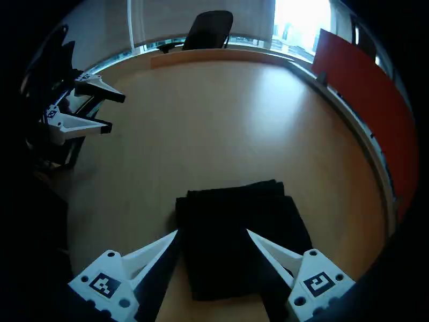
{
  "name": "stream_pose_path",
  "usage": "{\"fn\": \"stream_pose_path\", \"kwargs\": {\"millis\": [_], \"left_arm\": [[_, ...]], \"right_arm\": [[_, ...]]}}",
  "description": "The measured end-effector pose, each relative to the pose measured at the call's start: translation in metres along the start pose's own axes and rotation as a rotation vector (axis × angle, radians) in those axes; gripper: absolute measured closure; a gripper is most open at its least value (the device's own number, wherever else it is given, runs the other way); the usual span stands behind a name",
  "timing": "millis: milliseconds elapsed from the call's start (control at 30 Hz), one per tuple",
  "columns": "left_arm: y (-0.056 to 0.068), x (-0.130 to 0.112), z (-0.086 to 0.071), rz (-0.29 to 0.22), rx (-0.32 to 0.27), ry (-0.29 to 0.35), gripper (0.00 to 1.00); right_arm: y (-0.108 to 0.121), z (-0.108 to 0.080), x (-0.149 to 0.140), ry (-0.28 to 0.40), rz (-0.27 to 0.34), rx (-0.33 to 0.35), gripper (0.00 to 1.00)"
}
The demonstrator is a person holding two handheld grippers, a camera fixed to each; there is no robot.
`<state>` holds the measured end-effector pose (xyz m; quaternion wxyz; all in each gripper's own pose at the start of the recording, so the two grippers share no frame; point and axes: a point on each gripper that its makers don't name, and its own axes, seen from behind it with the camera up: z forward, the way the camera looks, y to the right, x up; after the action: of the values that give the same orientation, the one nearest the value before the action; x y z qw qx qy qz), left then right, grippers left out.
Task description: Fold towel
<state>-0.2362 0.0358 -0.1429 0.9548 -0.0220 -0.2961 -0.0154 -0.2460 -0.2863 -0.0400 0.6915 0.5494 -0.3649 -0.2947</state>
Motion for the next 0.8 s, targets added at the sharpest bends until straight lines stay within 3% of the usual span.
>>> {"fn": "stream_pose_path", "kwargs": {"millis": [367,800], "left_arm": [[-0.001,0.004,0.002,0.016,-0.004,0.007,0.01],[0.001,0.005,0.003,0.035,-0.011,0.004,0.01]], "right_arm": [[0.004,-0.013,-0.022,-0.007,0.046,-0.052,0.2],[0.002,-0.025,-0.052,-0.015,0.147,-0.124,0.2]]}}
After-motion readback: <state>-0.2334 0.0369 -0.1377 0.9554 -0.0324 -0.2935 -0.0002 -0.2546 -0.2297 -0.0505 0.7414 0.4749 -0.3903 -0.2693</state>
